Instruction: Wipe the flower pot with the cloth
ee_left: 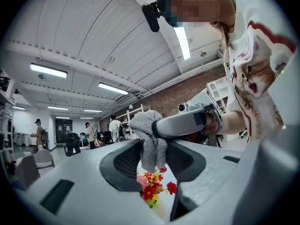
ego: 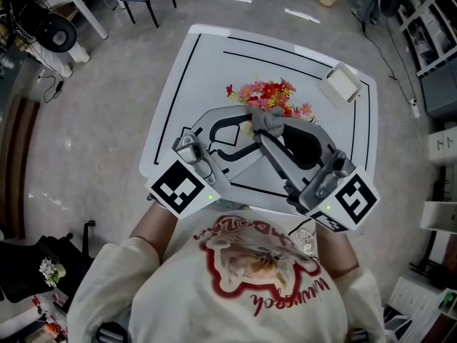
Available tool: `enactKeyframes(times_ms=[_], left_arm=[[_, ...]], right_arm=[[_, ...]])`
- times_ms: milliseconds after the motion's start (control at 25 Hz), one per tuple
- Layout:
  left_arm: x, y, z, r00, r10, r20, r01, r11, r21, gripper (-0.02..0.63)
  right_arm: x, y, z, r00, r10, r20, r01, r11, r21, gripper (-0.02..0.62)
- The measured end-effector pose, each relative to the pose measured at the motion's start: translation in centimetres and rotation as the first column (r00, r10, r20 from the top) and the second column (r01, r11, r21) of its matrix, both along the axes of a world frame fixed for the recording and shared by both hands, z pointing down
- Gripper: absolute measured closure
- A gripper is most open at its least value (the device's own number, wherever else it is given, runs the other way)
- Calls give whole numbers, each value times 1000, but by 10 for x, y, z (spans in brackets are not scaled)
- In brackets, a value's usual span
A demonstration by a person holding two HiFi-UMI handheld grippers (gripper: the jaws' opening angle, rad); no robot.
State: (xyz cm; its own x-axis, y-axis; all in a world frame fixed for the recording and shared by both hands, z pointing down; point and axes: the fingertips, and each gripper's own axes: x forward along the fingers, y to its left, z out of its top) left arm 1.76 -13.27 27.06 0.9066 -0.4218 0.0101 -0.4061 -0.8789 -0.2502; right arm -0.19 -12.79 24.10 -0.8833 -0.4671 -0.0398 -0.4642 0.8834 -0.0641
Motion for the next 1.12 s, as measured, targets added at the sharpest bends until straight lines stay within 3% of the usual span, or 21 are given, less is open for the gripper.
enactKeyframes(times_ms=[80, 320, 560, 760, 840, 1120], left_arm=[[2, -1, 0, 1000, 14, 0, -14, 1000, 6, 493], [1, -7, 3, 1000, 28, -14, -28, 999, -29, 538], [-10, -19, -7, 995, 37, -97, -49, 992, -117, 554], [-36, -49, -16, 989, -2, -150, -21, 988, -151, 555], [-45, -63, -16, 989, -11, -147, -11, 989, -150, 555], [-53, -105, 3, 999, 1, -51, -5, 996, -91, 554]], right_arm=[[0, -4, 1, 1000, 17, 1, -17, 1000, 10, 529], [-1, -10, 2, 995, 81, -63, -75, 993, 91, 501], [2, -18, -7, 996, 85, 26, -86, 995, 56, 471], [25, -38, -13, 982, 173, 81, -178, 983, 53, 482], [35, -44, -15, 974, 205, 93, -211, 976, 60, 597], [60, -64, -2, 939, 327, 107, -332, 943, 36, 597]])
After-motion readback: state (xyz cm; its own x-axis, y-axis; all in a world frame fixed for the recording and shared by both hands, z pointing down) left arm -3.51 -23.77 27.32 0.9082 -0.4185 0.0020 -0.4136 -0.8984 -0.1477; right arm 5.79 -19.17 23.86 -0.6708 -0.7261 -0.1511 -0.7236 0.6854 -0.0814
